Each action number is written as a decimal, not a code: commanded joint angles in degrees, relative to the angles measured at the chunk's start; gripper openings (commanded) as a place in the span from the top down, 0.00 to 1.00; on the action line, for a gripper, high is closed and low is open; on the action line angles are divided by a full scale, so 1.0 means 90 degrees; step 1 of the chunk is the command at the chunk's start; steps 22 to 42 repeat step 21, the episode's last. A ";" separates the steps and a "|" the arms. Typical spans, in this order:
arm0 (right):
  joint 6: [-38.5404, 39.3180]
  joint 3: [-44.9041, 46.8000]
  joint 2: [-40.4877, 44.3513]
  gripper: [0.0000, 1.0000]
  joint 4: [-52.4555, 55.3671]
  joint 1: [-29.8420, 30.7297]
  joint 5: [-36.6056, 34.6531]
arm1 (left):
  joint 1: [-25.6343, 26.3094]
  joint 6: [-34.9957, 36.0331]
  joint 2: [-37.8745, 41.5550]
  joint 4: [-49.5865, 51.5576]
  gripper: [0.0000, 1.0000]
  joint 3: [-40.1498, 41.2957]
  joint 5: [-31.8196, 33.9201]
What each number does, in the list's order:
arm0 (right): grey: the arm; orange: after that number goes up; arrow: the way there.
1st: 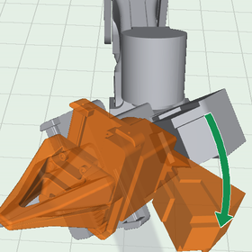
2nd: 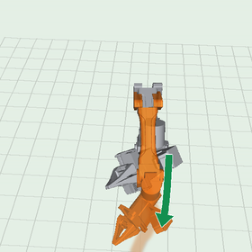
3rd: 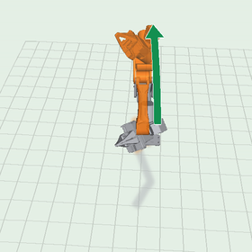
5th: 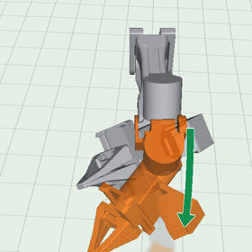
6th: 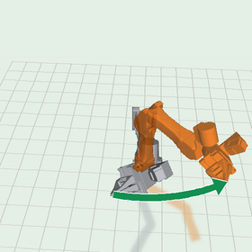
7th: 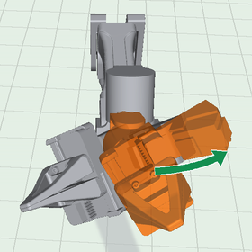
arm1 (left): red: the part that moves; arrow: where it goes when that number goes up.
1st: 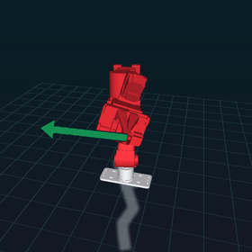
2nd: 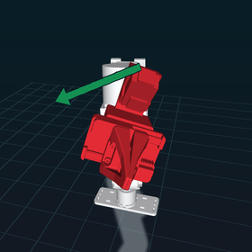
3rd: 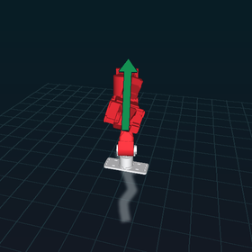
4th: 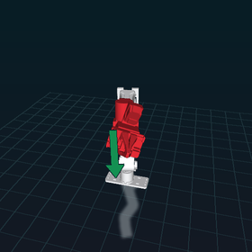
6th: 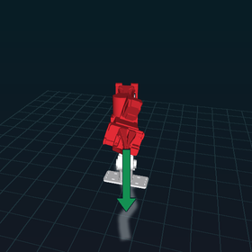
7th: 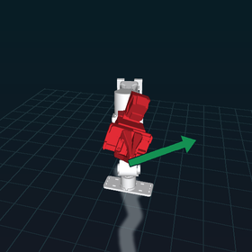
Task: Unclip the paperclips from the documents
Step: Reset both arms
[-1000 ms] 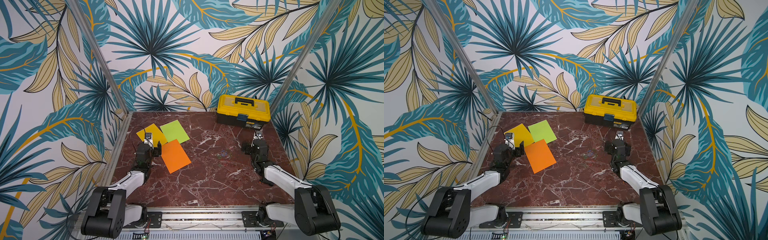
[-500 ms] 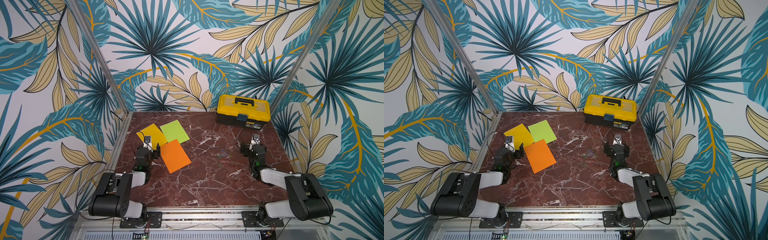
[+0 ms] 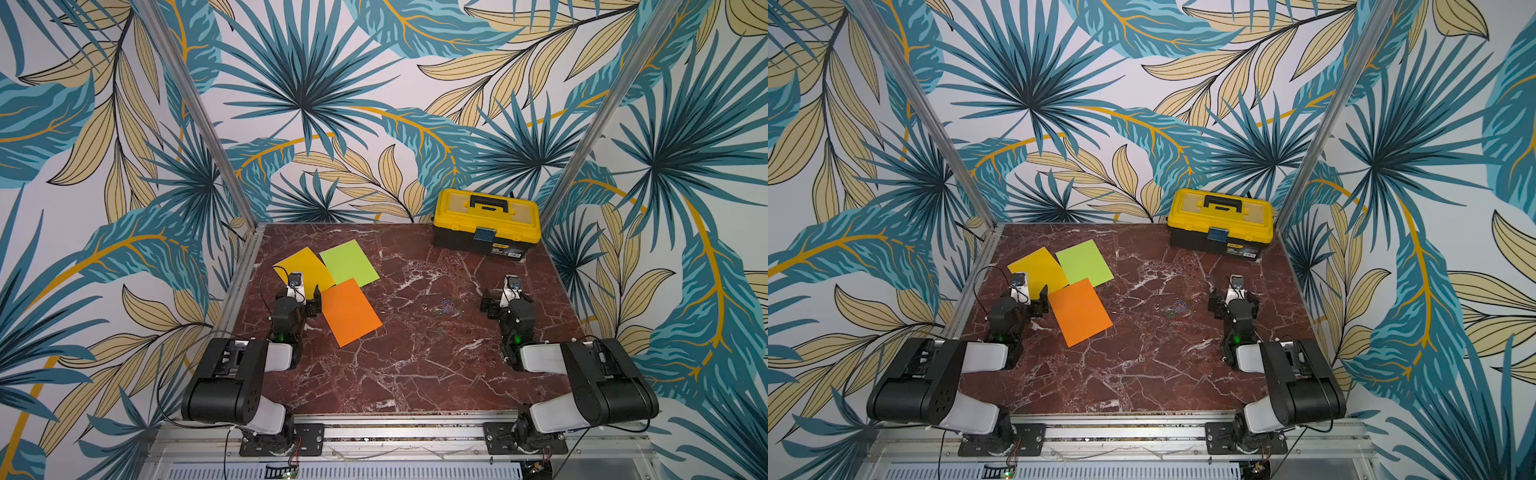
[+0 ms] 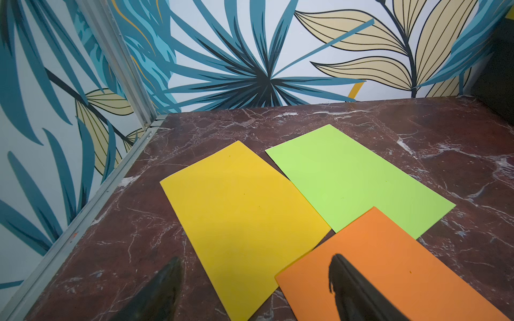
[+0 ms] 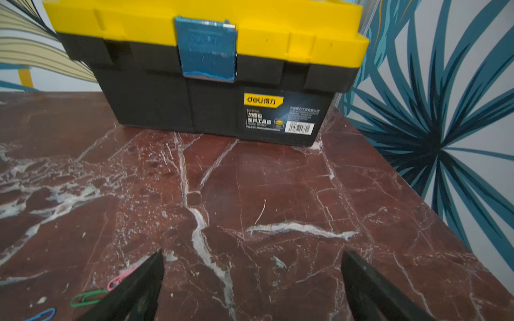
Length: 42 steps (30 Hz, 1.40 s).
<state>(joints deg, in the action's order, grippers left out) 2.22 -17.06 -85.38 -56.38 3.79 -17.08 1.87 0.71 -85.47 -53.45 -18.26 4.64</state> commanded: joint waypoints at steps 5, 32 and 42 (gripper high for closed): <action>0.0056 0.0072 0.0107 0.00 -0.0329 -0.0021 0.0151 | -0.0071 0.0031 -0.0030 -0.0214 0.16 0.0017 -0.0042; -0.0075 0.0005 0.0141 0.00 -0.0163 -0.0021 -0.0144 | -0.0074 -0.0040 -0.0113 -0.0203 0.15 -0.0063 0.0119; -0.0075 0.0005 0.0141 0.00 -0.0163 -0.0021 -0.0144 | -0.0074 -0.0040 -0.0113 -0.0203 0.15 -0.0063 0.0119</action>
